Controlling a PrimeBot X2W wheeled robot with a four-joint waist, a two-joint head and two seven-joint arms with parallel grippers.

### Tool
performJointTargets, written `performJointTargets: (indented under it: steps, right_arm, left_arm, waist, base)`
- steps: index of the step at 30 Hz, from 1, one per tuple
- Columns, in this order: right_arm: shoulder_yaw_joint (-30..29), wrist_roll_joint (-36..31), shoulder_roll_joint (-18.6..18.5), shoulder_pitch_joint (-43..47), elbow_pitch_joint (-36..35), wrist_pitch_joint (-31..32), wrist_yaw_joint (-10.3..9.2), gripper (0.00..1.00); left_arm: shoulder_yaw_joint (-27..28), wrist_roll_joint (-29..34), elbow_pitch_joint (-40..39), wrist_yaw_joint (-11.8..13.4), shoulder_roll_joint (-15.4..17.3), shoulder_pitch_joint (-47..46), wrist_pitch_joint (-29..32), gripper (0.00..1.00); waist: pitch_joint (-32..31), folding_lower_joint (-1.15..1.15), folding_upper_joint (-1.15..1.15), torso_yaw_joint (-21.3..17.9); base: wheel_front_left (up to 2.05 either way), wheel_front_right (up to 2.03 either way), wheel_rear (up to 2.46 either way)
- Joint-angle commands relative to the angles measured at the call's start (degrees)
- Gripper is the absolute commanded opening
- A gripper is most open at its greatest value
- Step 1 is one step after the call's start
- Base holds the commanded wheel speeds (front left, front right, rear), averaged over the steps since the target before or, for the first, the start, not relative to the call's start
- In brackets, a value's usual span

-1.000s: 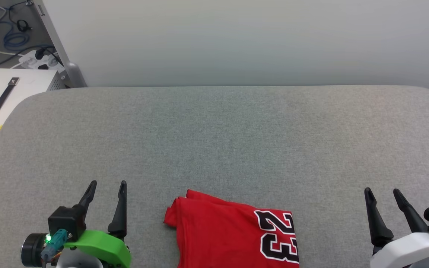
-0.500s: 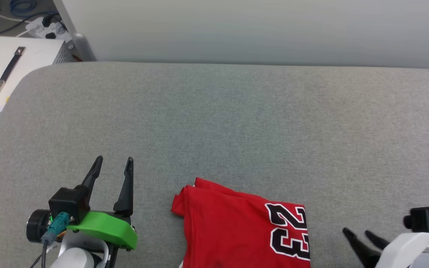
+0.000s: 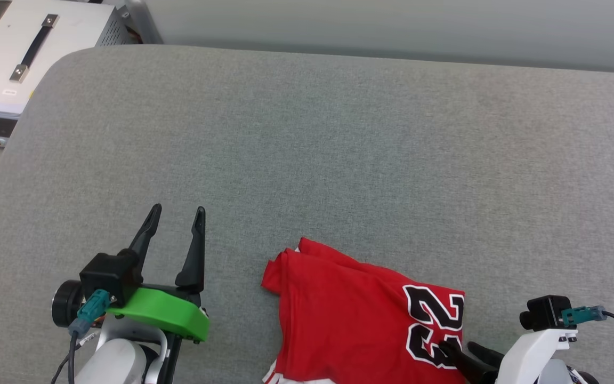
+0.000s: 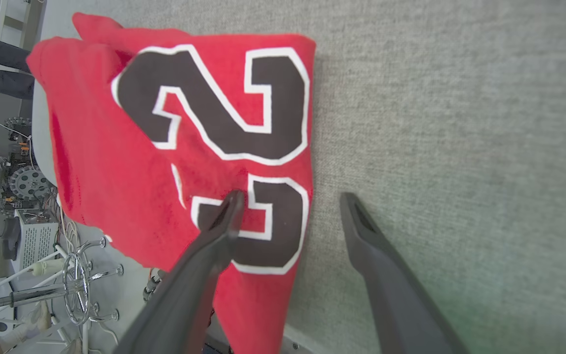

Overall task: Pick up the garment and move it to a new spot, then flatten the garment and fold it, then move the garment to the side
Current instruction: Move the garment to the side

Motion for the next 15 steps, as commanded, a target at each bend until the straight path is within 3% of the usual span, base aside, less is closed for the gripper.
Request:
performJointTargets:
  steps: [1,10,11,12,13,15]
  right_arm:
    - [0.66,0.48,0.35,-0.33,1.45,0.85,-0.04,1.00]
    - [4.71,1.75,1.79,-1.61,3.74,3.24,-0.04,1.00]
    - [4.98,1.79,1.75,-1.85,3.86,3.34,-0.04,0.48]
    - [5.17,1.76,1.67,-2.05,4.02,3.43,-0.04,0.11]
    - [5.24,1.87,1.72,-2.19,4.11,3.49,-0.04,0.00]
    - [5.47,1.96,1.58,-2.40,4.18,3.57,-0.04,0.00]
  left_arm:
    - [0.52,0.55,0.13,-0.56,-0.48,-1.05,-0.32,1.00]
    - [3.03,2.27,1.36,-2.71,-2.07,-0.89,-0.33,1.00]
    - [3.20,2.43,1.46,-2.92,-2.23,-0.89,-0.33,1.00]
    - [3.34,2.60,1.58,-3.11,-2.39,-0.90,-0.33,1.00]
    - [3.46,2.72,1.69,-3.26,-2.52,-0.89,-0.33,1.00]
    - [3.72,2.98,1.97,-3.53,-2.79,-0.80,-0.33,1.00]
  waist:
    - [0.87,0.00,0.00,0.72]
    - [1.41,0.00,0.00,0.73]
    - [1.38,0.00,0.00,0.72]
    - [1.30,0.00,0.00,0.74]
    - [1.24,0.00,0.00,0.74]
    - [0.91,0.00,0.00,0.72]
  base:
    - [0.00,0.00,0.00]
    - [0.00,0.00,0.00]
    - [0.00,0.00,0.00]
    - [0.00,0.00,0.00]
    - [0.00,0.00,0.00]
    - [0.00,0.00,0.00]
